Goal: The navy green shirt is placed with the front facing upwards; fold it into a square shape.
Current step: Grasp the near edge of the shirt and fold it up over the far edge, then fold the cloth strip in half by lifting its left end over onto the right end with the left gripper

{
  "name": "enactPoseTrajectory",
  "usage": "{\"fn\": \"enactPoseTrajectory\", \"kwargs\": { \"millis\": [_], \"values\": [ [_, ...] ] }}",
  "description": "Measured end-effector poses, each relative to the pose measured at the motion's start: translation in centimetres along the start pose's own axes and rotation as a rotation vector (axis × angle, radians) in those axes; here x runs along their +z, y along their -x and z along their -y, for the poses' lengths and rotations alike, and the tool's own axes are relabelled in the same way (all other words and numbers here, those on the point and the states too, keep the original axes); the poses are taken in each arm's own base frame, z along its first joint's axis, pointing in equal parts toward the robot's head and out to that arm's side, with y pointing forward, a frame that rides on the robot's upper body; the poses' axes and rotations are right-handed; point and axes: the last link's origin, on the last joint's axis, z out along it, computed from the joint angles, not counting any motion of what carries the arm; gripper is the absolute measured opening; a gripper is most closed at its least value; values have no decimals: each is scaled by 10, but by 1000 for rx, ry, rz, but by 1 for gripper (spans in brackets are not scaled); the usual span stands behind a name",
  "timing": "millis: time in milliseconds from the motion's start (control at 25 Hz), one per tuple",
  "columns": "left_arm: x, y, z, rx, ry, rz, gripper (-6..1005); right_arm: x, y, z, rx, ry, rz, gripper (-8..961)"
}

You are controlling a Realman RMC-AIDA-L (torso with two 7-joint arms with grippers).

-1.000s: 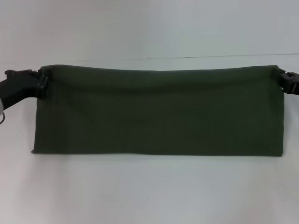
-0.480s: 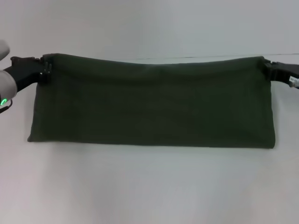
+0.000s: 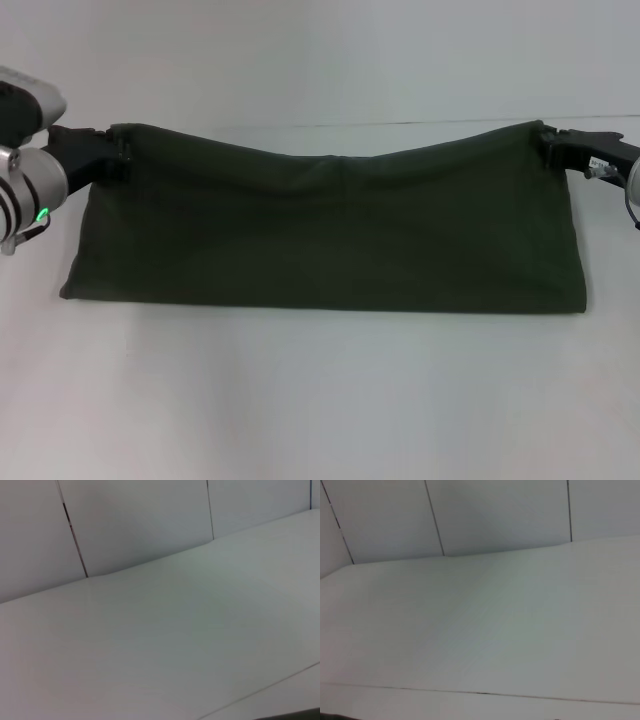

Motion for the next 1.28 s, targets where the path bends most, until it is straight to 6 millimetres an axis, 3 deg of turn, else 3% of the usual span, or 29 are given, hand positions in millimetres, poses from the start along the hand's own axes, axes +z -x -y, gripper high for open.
{"fn": "enactPoseTrajectory", "kwargs": {
  "millis": [400,600,720,880,1280],
  "values": [
    [3,4,-2,-43,-36,17,73,3,-5,3,47,-54,3,57],
    [2,7,1,-102,-61,7,91,4,-7,3,49,-58,-2,194],
    [1,9,2,-113,-66,8,212,4,-6,3,54,-60,2,277],
    [-1,11,7,-134,-86,4,361,3,-4,4,69,-57,11,518],
    [-19,15,36,-336,-172,-82,674,-8,0,8,107,1,46,850]
  ]
}}
